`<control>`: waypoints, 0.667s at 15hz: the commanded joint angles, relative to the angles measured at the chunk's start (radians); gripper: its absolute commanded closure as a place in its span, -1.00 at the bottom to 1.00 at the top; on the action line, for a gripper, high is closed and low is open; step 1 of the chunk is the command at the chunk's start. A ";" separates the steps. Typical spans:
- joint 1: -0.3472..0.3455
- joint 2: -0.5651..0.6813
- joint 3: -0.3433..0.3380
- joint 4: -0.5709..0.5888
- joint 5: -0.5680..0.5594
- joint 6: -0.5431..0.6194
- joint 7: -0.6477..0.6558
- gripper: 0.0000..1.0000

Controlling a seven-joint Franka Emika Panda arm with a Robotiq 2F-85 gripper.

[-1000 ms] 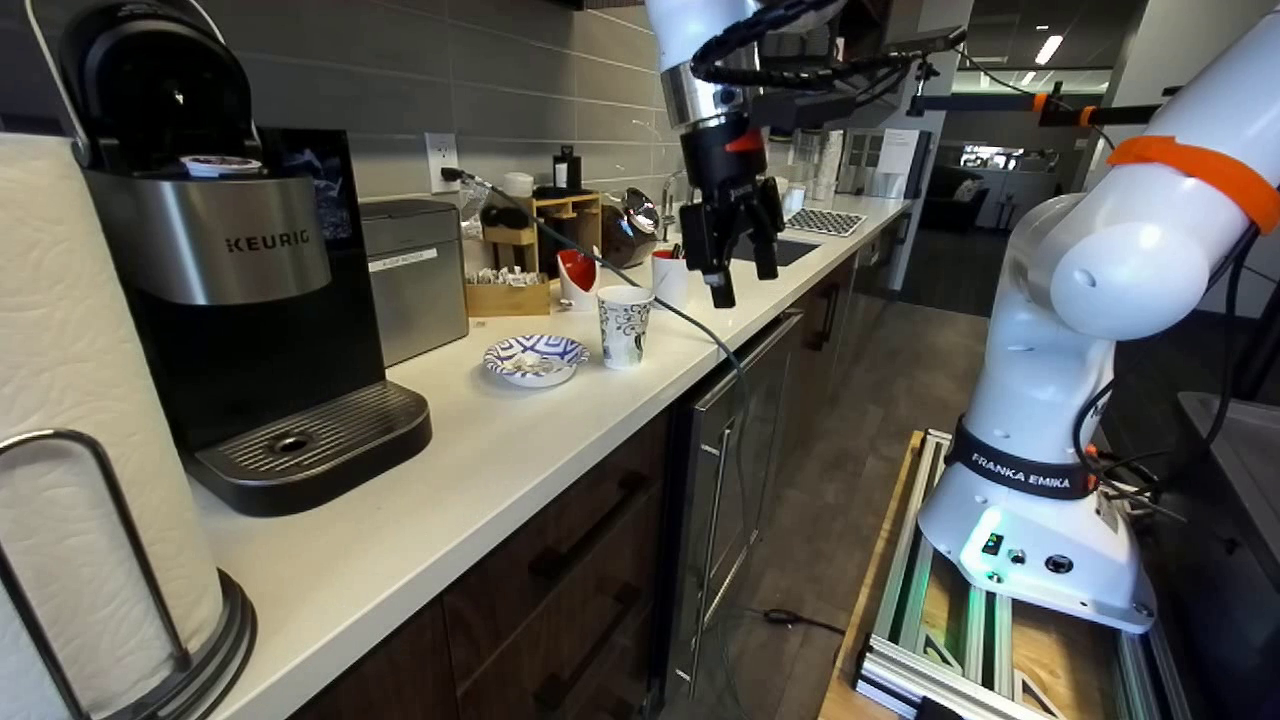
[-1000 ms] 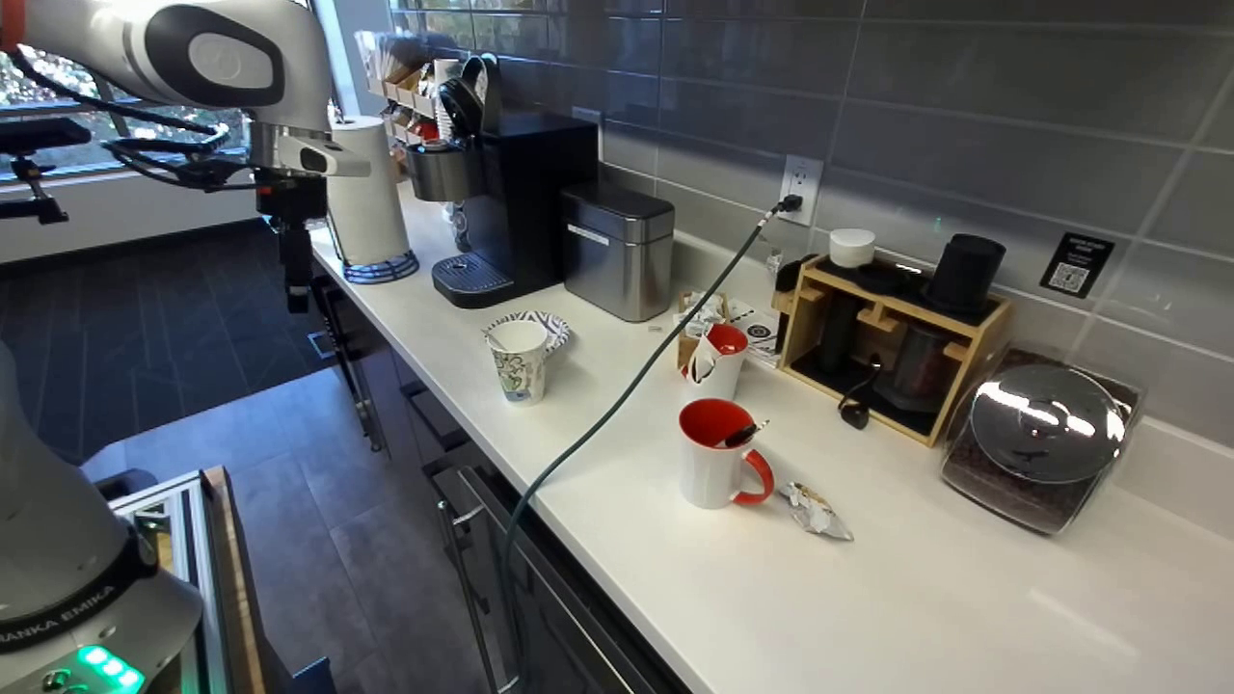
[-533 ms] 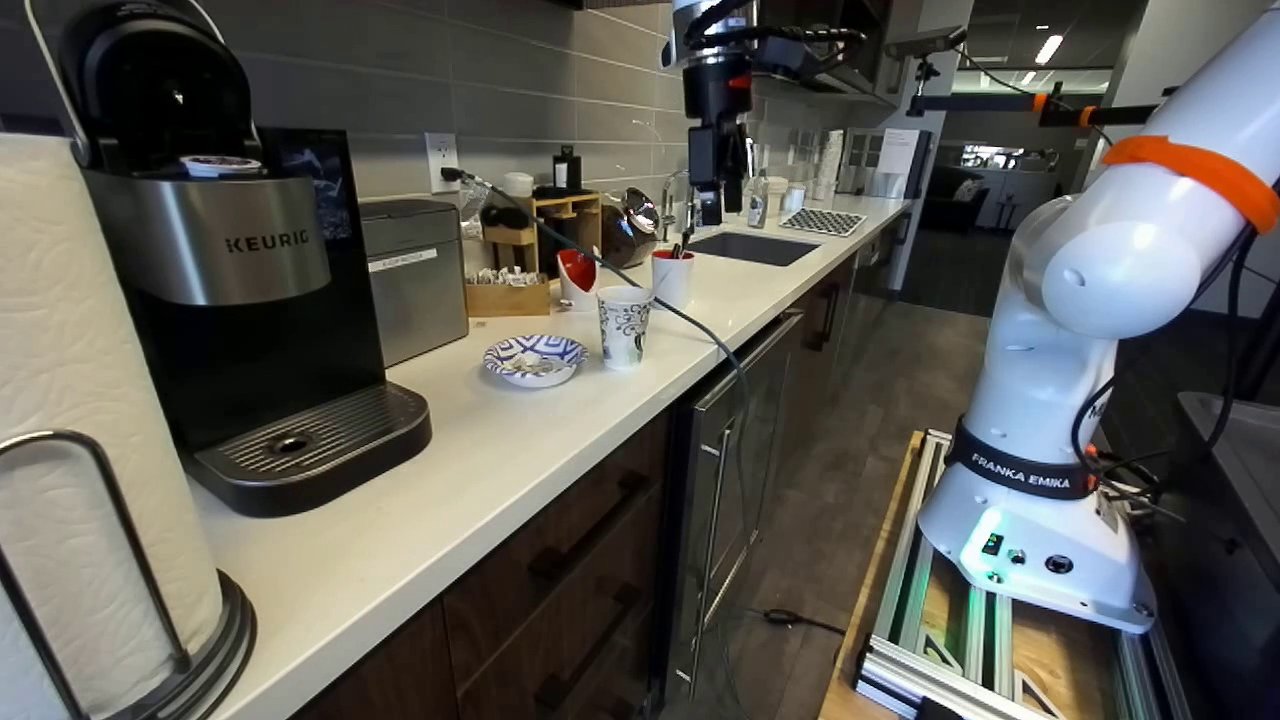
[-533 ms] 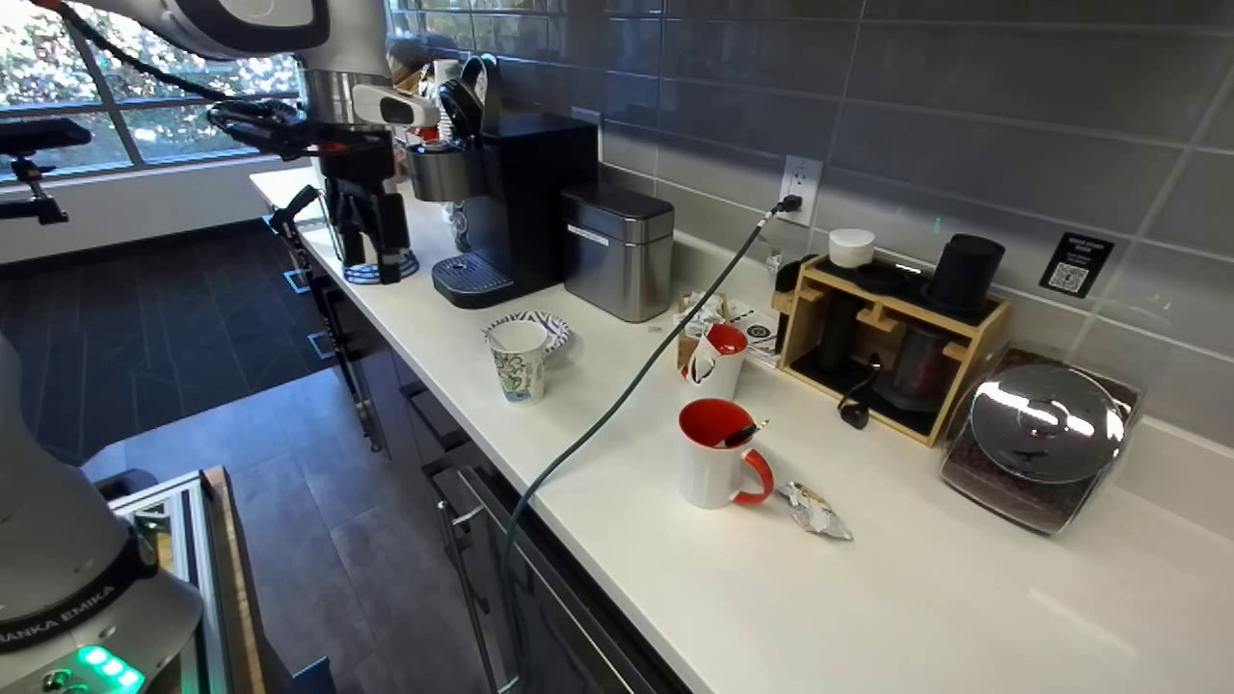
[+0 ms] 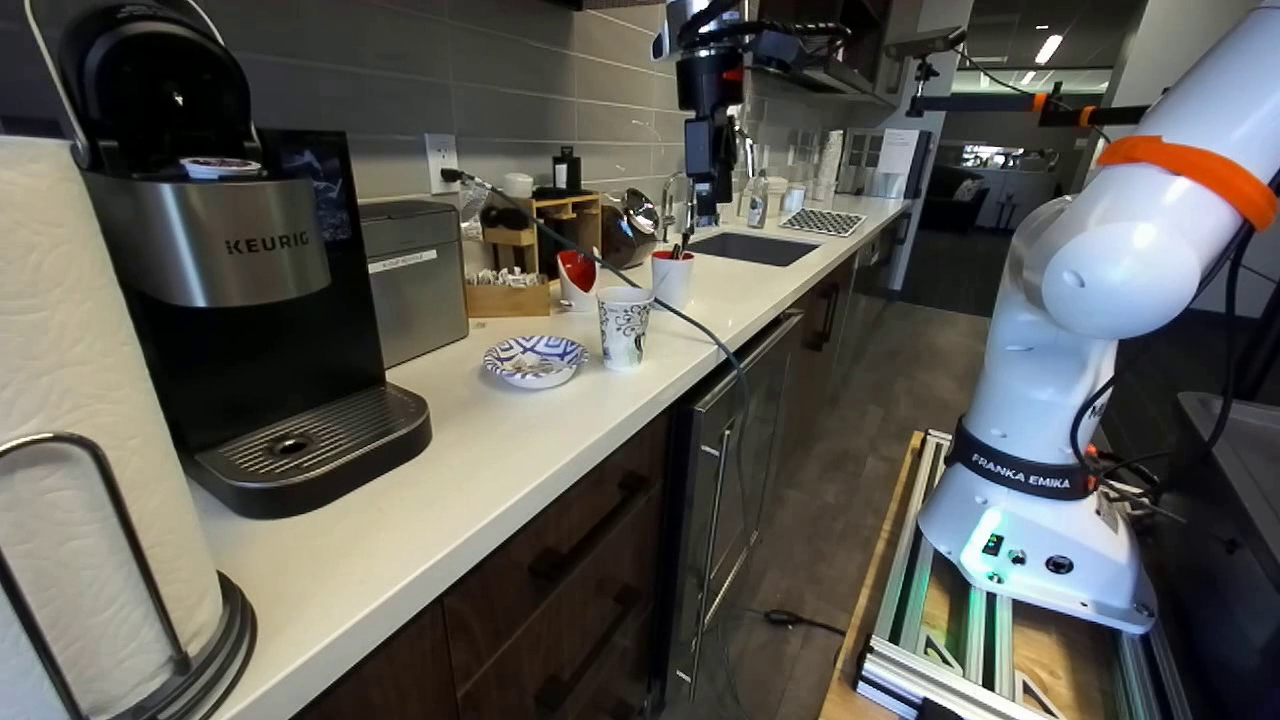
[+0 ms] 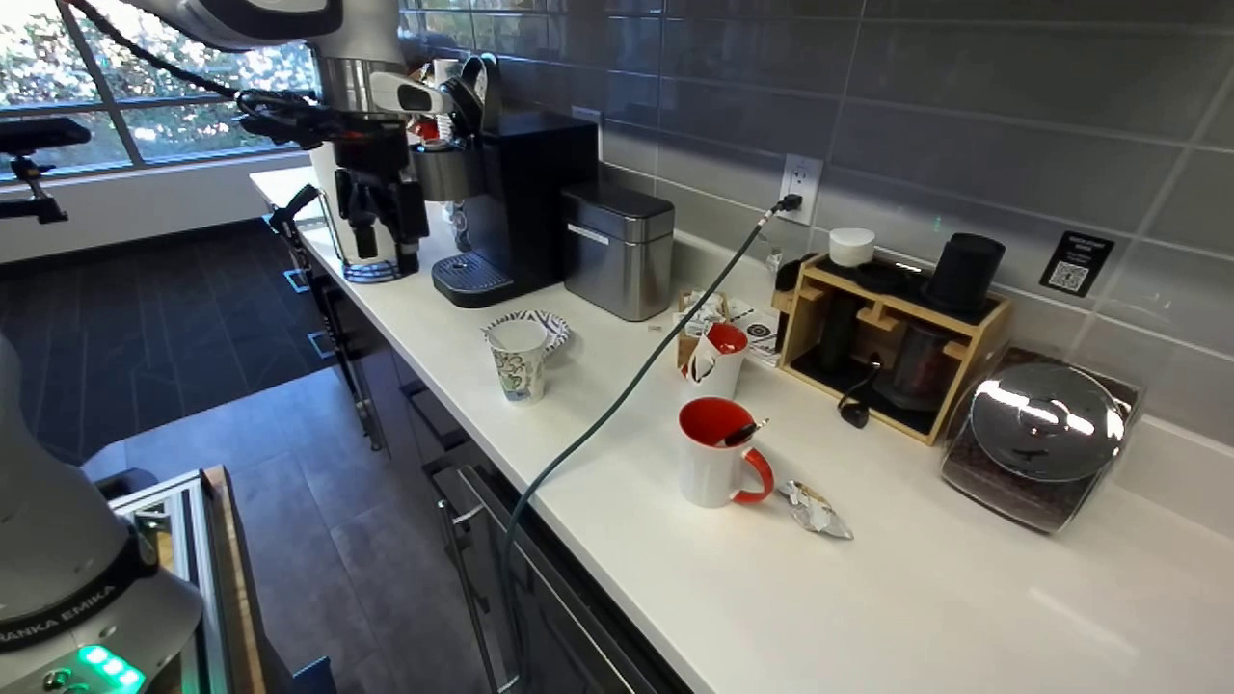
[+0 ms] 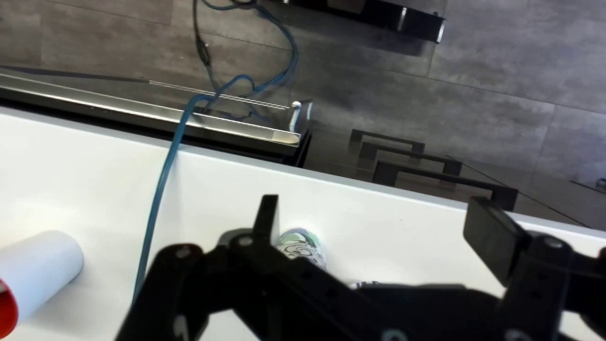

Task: Move the straw to the right cup

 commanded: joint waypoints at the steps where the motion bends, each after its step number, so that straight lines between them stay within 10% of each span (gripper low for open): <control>1: 0.004 0.061 0.054 0.048 -0.136 -0.040 -0.028 -1.00; 10: 0.033 0.388 0.143 0.280 -0.334 -0.205 -0.049 -1.00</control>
